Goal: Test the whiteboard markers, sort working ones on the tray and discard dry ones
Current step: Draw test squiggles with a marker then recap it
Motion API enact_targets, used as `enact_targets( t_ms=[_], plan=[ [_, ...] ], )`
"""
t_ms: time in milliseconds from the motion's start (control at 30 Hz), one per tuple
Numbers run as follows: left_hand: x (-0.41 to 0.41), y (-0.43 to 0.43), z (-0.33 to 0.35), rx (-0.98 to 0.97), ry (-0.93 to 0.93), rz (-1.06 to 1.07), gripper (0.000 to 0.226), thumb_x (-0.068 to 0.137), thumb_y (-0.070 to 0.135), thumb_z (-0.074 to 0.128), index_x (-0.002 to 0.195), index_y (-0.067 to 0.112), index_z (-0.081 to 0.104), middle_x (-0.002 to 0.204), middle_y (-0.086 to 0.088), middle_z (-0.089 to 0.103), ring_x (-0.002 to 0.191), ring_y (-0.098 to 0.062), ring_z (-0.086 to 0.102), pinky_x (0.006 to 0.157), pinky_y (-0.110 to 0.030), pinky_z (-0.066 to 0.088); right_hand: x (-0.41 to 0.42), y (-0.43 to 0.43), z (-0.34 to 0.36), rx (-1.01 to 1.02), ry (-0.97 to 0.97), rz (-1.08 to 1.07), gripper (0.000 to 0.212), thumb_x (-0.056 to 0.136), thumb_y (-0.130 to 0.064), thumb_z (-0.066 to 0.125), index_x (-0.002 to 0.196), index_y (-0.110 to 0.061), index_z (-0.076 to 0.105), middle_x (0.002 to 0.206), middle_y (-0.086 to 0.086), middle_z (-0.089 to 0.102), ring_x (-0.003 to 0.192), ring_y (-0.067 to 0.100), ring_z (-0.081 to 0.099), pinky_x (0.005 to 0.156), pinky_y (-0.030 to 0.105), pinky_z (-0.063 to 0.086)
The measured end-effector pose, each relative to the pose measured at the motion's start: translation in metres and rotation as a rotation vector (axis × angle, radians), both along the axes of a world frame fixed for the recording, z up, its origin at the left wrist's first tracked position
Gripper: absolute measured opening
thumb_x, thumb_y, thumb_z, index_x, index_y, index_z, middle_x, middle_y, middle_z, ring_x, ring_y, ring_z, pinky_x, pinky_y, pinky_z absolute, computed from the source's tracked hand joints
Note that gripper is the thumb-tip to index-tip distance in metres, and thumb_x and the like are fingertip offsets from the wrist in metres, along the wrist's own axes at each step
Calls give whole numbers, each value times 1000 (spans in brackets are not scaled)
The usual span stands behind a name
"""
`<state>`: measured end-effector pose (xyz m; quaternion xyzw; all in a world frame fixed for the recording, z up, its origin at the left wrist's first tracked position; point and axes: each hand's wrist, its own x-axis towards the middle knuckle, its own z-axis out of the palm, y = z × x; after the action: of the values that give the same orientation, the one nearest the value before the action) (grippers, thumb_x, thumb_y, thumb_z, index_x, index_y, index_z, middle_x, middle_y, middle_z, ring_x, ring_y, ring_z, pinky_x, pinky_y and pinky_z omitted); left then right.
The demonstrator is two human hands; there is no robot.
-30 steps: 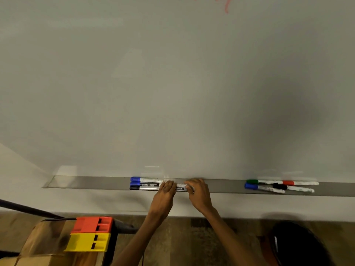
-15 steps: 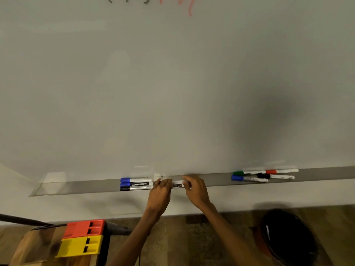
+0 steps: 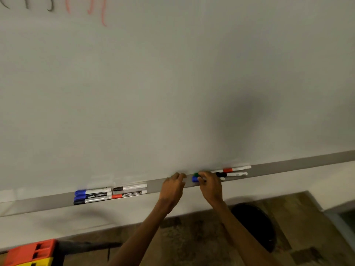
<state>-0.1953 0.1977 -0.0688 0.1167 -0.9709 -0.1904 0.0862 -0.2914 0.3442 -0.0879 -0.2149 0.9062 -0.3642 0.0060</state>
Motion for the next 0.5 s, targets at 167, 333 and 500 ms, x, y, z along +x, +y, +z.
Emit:
enact_targets(
  t_ms=[167,333,500],
  plan=[
    [-37,34,-21,-31,-54,-54,38,96,13,49,134,19,47,126,-6,55,104,-23,58,91,-35,49,-30,28,-11,115,12,66,21,84,-21,72,103,-16,69,98,1,71,90,16,66,83,25,53],
    [-52,49,-34,-5,-128,-22,32,95,15,52,127,19,55,127,-4,54,108,-21,56,89,-35,51,-41,30,-22,171,18,170,27,83,-26,74,108,-17,69,105,1,71,98,18,65,94,33,51],
    [-57,49,-32,6,-139,43,24,93,19,57,116,16,62,119,-4,56,102,-19,56,83,-31,52,-51,23,-22,184,-45,279,19,84,-19,71,103,-16,71,107,3,69,103,20,62,96,34,49]
  ],
)
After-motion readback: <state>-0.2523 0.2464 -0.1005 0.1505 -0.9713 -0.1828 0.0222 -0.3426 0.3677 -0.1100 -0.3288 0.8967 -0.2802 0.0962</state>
